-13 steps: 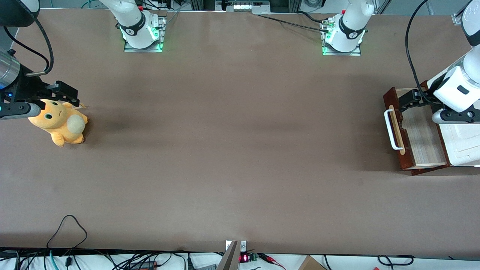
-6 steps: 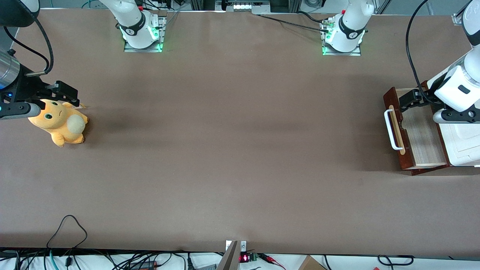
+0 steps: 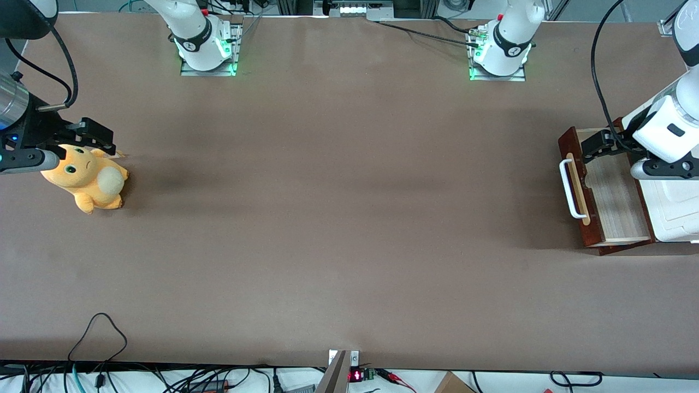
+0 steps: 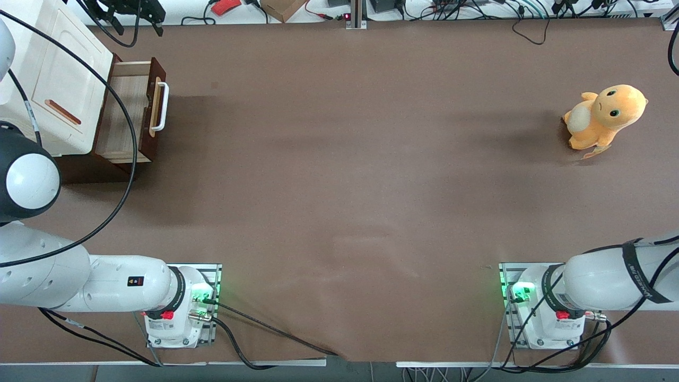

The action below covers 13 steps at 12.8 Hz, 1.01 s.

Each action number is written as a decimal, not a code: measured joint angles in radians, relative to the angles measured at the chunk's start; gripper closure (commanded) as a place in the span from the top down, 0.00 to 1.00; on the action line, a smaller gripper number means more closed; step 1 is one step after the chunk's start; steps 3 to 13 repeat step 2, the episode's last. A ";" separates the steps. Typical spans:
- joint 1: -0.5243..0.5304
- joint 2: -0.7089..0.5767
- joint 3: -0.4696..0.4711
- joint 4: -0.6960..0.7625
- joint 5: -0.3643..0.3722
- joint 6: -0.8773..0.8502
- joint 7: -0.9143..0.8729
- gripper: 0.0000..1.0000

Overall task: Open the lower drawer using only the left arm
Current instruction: 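Open the left gripper and lift it away from the handle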

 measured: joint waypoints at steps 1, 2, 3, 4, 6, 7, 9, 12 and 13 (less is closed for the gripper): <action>0.000 0.000 0.000 0.001 0.000 0.000 0.000 1.00; 0.000 0.000 0.000 0.003 0.000 0.001 0.000 1.00; 0.000 0.000 0.000 0.003 0.000 0.001 0.000 1.00; 0.000 0.000 0.000 0.003 0.000 0.001 0.000 1.00; 0.000 0.000 0.000 0.003 0.000 0.001 0.000 1.00; 0.000 0.000 0.000 0.003 0.000 0.001 0.000 1.00; 0.000 0.000 0.000 0.003 0.000 0.001 0.000 1.00; 0.000 0.000 0.000 0.003 0.000 0.001 0.000 1.00; 0.000 0.000 0.000 0.003 0.000 0.001 0.000 1.00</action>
